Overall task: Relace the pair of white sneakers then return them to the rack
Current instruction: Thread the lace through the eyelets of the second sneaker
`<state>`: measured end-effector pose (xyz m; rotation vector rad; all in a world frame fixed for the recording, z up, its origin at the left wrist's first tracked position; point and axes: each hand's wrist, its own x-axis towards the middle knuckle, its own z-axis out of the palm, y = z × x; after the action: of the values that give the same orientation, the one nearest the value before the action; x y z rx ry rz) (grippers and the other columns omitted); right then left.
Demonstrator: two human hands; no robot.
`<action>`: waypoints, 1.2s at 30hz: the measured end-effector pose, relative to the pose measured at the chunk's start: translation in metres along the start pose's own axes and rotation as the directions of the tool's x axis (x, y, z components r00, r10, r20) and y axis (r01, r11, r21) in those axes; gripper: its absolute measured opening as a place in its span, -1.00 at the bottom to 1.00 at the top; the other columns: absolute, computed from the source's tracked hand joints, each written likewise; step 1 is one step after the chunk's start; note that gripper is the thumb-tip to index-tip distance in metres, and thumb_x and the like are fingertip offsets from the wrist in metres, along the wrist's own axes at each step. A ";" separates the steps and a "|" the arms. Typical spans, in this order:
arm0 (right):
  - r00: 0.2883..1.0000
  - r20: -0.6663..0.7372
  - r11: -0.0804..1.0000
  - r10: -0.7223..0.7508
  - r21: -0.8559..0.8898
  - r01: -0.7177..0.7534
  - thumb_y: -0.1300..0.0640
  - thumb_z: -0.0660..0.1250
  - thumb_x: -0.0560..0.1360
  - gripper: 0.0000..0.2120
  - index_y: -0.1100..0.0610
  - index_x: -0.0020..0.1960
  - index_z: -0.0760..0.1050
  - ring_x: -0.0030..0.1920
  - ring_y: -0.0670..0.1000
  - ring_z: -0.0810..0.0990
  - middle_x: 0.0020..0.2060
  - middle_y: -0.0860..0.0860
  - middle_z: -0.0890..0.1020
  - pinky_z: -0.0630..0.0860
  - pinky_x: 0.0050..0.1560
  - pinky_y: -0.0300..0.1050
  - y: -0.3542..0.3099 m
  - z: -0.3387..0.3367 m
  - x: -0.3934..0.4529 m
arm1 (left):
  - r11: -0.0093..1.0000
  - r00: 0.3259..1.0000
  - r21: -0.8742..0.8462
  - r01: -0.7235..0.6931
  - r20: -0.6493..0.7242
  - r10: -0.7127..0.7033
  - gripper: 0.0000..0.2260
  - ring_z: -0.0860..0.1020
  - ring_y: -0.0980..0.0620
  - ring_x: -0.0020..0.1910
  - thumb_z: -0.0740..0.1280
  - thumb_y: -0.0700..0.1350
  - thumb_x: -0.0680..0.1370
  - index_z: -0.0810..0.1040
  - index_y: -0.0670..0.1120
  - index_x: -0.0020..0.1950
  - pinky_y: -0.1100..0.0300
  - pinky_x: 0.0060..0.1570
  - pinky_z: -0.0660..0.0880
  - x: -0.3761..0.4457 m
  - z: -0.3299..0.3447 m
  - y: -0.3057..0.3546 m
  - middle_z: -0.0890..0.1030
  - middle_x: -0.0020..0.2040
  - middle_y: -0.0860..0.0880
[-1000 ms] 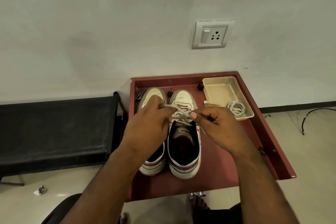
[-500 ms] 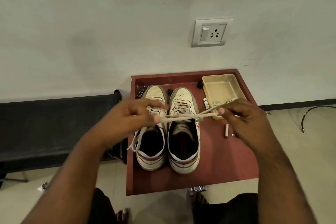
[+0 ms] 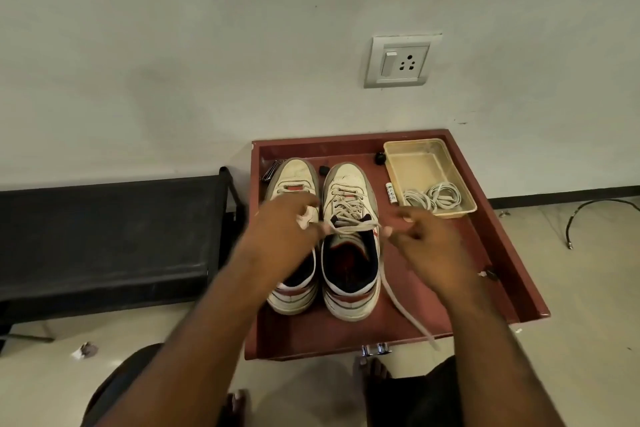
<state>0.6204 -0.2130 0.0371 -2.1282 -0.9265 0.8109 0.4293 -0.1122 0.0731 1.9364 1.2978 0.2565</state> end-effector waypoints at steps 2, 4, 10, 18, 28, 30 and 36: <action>0.994 0.107 0.983 0.029 0.177 -0.048 0.16 0.41 0.52 -0.74 0.03 0.20 0.55 -0.33 -0.03 0.56 -0.16 0.12 0.63 0.48 -0.32 -0.18 0.002 0.017 0.002 | 0.999 0.999 0.034 -0.031 0.041 0.030 -0.49 0.53 0.00 0.25 0.44 -0.04 0.53 0.40 0.10 0.46 0.14 0.27 0.44 -0.001 0.027 0.002 0.53 0.32 0.04; 0.996 0.085 0.965 0.021 0.260 -0.042 0.23 0.41 0.51 -0.87 0.07 0.03 0.60 -0.44 -0.03 0.54 -0.32 0.10 0.58 0.44 -0.42 -0.17 0.005 0.023 0.003 | 0.998 0.999 0.030 -0.051 -0.001 0.051 -0.48 0.51 0.04 0.29 0.43 -0.10 0.53 0.40 0.11 0.47 0.27 0.23 0.37 0.001 0.039 -0.002 0.55 0.33 0.04; 0.995 -0.073 0.954 0.065 0.298 -0.040 0.32 0.43 0.47 -0.85 0.14 -0.24 0.60 -0.43 -0.01 0.56 -0.47 0.04 0.60 0.51 -0.40 -0.15 0.018 0.002 0.008 | 0.999 0.996 0.036 0.038 -0.087 -0.035 -0.82 0.63 -0.01 0.05 0.39 -0.16 0.56 0.69 -0.02 0.13 0.17 0.12 0.53 0.010 0.026 -0.010 0.70 0.03 -0.02; 0.968 -0.137 0.849 0.209 0.518 -0.110 0.17 0.39 0.53 -0.87 0.01 0.03 0.51 -0.33 0.01 0.62 -0.25 0.10 0.66 0.56 -0.31 -0.11 0.020 0.012 0.000 | 0.991 0.981 0.128 -0.048 -0.182 0.071 -0.80 0.53 0.14 -0.08 0.40 -0.03 0.56 0.63 0.01 0.17 0.26 -0.01 0.41 0.002 0.010 -0.010 0.52 0.14 0.09; 0.942 0.074 0.575 0.329 0.775 -0.262 0.05 0.41 0.52 -0.84 0.13 -0.13 0.54 -0.34 -0.10 0.65 -0.30 0.00 0.67 0.52 -0.39 -0.21 -0.021 0.048 0.005 | 0.992 0.988 0.115 0.058 -0.150 -0.040 -0.65 0.57 -0.01 -0.17 0.19 0.19 0.62 0.57 -0.05 -0.09 0.12 -0.19 0.41 0.006 0.046 -0.007 0.60 -0.22 0.02; 0.952 0.022 0.499 0.306 0.847 -0.180 0.19 0.39 0.53 -0.93 0.16 -0.12 0.55 -0.35 -0.09 0.64 -0.32 0.01 0.67 0.58 -0.35 -0.18 -0.022 0.055 0.003 | 0.997 0.972 -0.071 0.013 -0.235 -0.029 -0.69 0.52 0.09 -0.33 0.28 0.14 0.60 0.55 -0.04 -0.22 0.15 -0.33 0.39 0.005 0.047 -0.003 0.54 -0.38 0.05; 0.930 -0.120 0.392 0.347 0.919 -0.028 0.30 0.30 0.56 -0.82 0.02 -0.09 0.48 -0.03 0.07 0.56 -0.04 0.14 0.61 0.49 0.22 0.17 -0.009 0.068 -0.003 | 0.636 0.891 -0.765 0.101 -0.214 -0.400 -0.93 0.52 0.00 -0.57 0.39 -0.24 0.54 0.62 -0.18 -0.14 0.24 -0.61 0.40 0.004 0.056 0.002 0.60 -0.43 -0.04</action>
<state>0.5641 -0.1885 0.0053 -1.2669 0.0410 0.8017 0.4634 -0.1364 0.0357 1.0019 1.3870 0.8942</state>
